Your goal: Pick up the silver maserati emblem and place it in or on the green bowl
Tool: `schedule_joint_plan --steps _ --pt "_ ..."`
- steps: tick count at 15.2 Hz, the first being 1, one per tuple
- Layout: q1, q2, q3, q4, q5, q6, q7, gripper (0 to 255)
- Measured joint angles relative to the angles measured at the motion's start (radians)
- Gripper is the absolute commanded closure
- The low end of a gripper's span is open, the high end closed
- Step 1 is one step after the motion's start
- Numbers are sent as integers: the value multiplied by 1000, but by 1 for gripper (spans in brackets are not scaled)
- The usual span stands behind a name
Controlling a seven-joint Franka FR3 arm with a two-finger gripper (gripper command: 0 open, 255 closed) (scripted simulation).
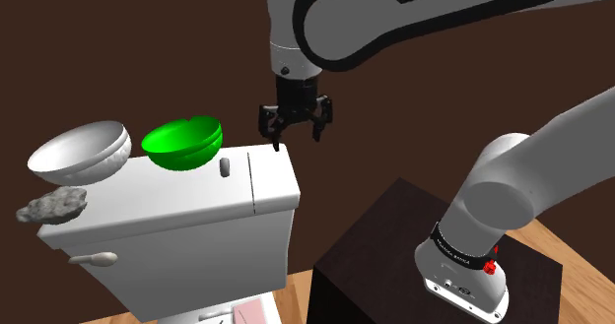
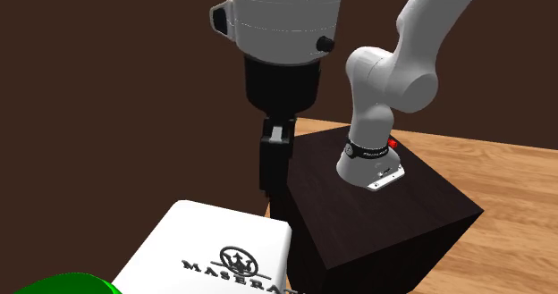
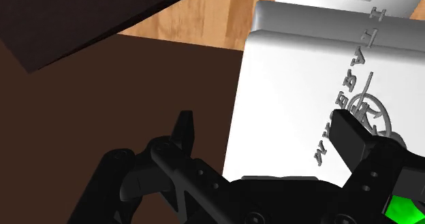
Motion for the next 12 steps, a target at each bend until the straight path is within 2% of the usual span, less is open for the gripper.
schedule_joint_plan --steps 4,7,12 --pt "-33 133 98 79 -34 70 162 0" --pt "-67 268 174 157 -104 124 300 0" --pt "-76 347 211 164 -156 187 386 0"
